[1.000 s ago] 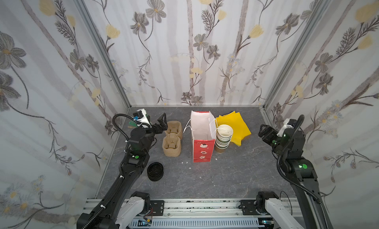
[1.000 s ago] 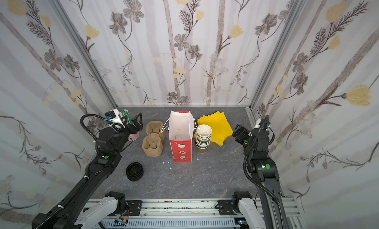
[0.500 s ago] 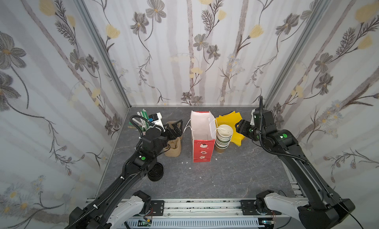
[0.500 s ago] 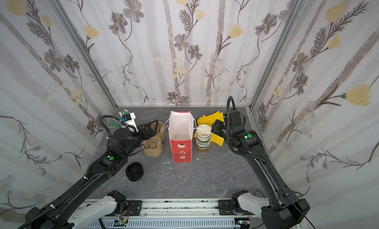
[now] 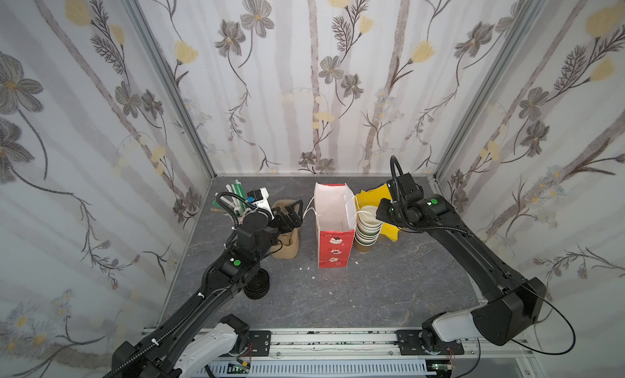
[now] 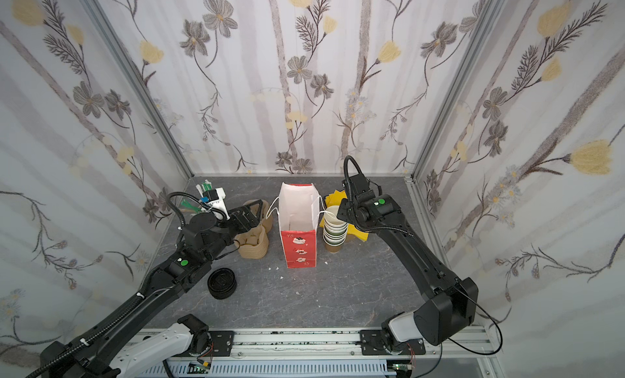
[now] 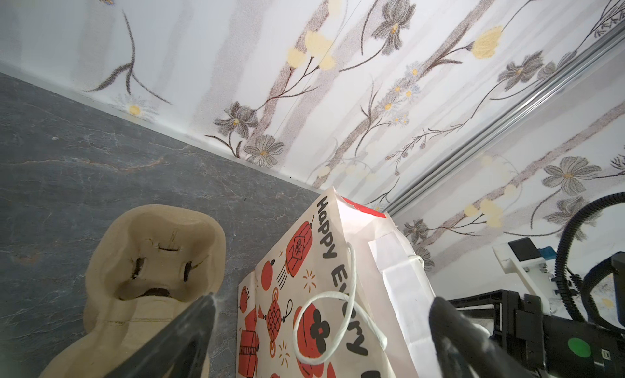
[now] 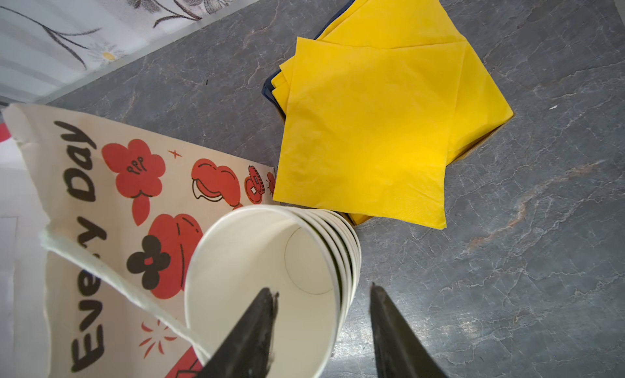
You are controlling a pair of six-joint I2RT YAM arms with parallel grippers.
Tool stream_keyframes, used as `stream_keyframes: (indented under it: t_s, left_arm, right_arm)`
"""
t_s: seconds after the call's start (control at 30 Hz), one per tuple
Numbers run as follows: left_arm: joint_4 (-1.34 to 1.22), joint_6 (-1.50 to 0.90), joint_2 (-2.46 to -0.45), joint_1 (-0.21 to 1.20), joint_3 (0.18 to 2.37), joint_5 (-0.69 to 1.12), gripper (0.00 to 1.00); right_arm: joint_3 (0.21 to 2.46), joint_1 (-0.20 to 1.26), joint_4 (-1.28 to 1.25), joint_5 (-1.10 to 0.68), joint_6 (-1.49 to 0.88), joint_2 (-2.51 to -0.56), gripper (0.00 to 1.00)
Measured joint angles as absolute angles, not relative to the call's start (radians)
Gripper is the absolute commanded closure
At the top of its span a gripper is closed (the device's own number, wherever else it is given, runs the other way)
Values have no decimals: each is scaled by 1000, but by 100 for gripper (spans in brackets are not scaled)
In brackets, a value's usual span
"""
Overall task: Pack a coffee takeout order
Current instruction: Pick up the coffee cup.
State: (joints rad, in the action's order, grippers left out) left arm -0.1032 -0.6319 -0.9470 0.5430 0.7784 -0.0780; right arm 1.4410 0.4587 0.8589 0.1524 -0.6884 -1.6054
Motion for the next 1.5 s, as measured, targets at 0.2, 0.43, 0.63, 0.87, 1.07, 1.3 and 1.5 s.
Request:
stream_keyframes:
  t_s: [0.2,0.43,0.63,0.87,1.07,1.3,1.5]
  left_arm:
    - [-100,-632,-945,543,778,-82,0]
    - [-97,-632,-943,543,778,-88,0]
    - [-97,-631,-941,543,778,-98,0]
    - [-97,-631,-941,543,778,-103,0]
    - [-97,-631,-941,543,778,-104,0]
    - [-97,-631,-940,543,780,-104,0]
    - [-97,-631,-940,543,780,-104,0]
  right_arm:
    - [1455,459,869,152,-688,-1658,77]
    - [1493,463,901,167,-688,-1673,80]
    - [1511,467,930,195,-687,-1679,83]
    - [1511,469,946,197,-680,-1691,83]
    - [1511,470,947,196,-680,-1697,95]
    - [1530,471,961,193,-680,-1697,98]
    - [1559,471,983,194,-680,-1674,99]
